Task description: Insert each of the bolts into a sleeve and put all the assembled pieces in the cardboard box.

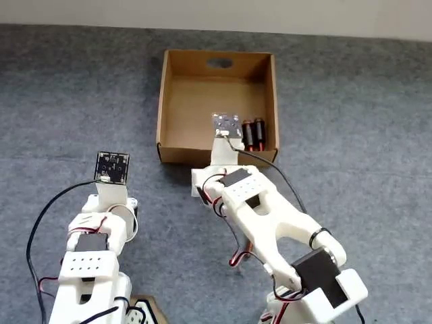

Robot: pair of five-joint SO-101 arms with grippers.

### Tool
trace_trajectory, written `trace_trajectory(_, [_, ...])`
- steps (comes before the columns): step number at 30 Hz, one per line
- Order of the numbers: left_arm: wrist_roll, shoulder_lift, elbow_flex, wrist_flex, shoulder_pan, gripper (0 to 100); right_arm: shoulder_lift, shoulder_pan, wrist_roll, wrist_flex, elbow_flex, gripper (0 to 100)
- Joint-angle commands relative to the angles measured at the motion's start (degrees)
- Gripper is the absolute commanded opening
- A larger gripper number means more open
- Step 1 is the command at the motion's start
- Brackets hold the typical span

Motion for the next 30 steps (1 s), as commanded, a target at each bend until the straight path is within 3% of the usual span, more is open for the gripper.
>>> trace_trajectory(1, [-0.53, -0.48, -0.4, -1.05, 0.75, 1, -0.13, -0.92, -3.78, -0.04, -3.56, 23.4])
trace_trajectory(9, [-0.53, -0.48, -0.4, -1.05, 0.75, 1, -0.13, -4.09, -4.04, -0.04, -5.14, 23.4])
trace_trajectory(30, [-0.53, -0.48, -0.31, -1.05, 0.75, 1, 5.85, -1.01, -4.31, -3.56, -7.69, 23.4])
